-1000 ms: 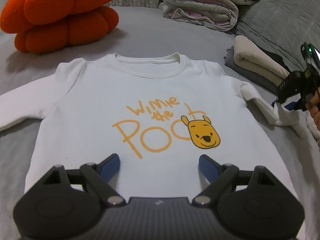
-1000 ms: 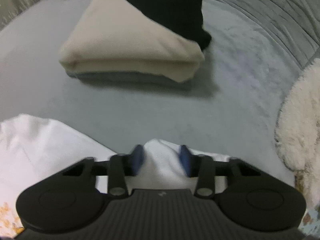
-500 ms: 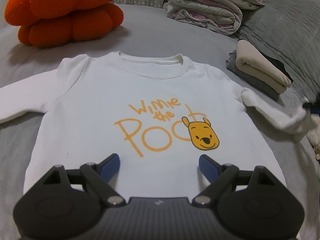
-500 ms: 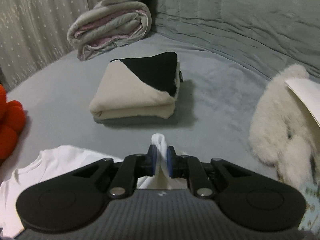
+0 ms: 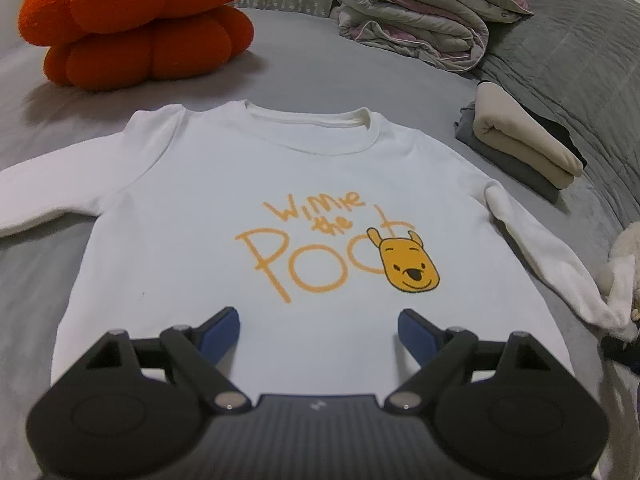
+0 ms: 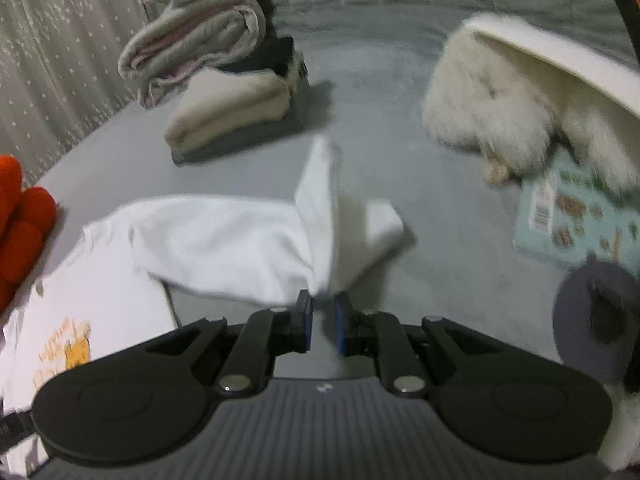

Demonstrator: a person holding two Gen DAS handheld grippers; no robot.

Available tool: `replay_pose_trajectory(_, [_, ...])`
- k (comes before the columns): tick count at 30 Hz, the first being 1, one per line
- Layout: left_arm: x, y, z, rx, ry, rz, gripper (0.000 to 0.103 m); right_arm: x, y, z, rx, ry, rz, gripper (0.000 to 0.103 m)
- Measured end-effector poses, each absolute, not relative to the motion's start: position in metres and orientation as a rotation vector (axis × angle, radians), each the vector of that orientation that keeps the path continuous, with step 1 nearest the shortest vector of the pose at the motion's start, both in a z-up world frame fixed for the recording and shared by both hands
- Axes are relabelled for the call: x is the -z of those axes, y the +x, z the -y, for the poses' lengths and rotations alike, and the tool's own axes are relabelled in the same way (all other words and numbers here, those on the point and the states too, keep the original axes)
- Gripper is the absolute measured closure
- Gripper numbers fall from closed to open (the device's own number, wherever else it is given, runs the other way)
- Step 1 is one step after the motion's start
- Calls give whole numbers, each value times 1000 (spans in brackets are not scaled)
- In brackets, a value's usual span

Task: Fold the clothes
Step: 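Grasp the sleeve cuff with the right gripper and lift it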

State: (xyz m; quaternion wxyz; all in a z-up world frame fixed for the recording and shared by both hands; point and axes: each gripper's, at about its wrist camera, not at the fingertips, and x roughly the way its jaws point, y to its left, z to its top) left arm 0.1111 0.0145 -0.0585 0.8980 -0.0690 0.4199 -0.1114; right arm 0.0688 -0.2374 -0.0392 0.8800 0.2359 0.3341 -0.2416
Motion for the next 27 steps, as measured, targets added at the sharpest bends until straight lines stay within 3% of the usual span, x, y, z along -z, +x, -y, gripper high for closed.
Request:
replay_pose_trajectory(6, [58, 112, -18, 235, -163, -879, 15, 39, 48, 234, 482, 497, -718, 80])
replay_pose_trajectory(10, [58, 112, -17, 230, -171, -882, 15, 15, 46, 237, 468, 485, -649, 48])
replay_pose_trajectory(20, [58, 115, -17, 229, -173, -885, 15, -2, 107, 264, 523, 416, -665, 48])
replay_pose_trajectory(21, [58, 116, -17, 229, -173, -886, 15, -1, 114, 267, 530, 405, -677, 50])
replay_pose_trajectory(23, [58, 117, -17, 229, -175, -886, 15, 1, 122, 272, 533, 392, -695, 68])
replay_pose_trajectory(24, [58, 118, -18, 229, -176, -887, 15, 1, 124, 275, 532, 392, -700, 90])
replay_pose_trajectory(25, [58, 118, -18, 229, -177, -887, 15, 1, 127, 278, 530, 393, -705, 98])
replay_pose_trajectory(27, [58, 118, -17, 230, -176, -887, 15, -9, 119, 277, 547, 373, -653, 98])
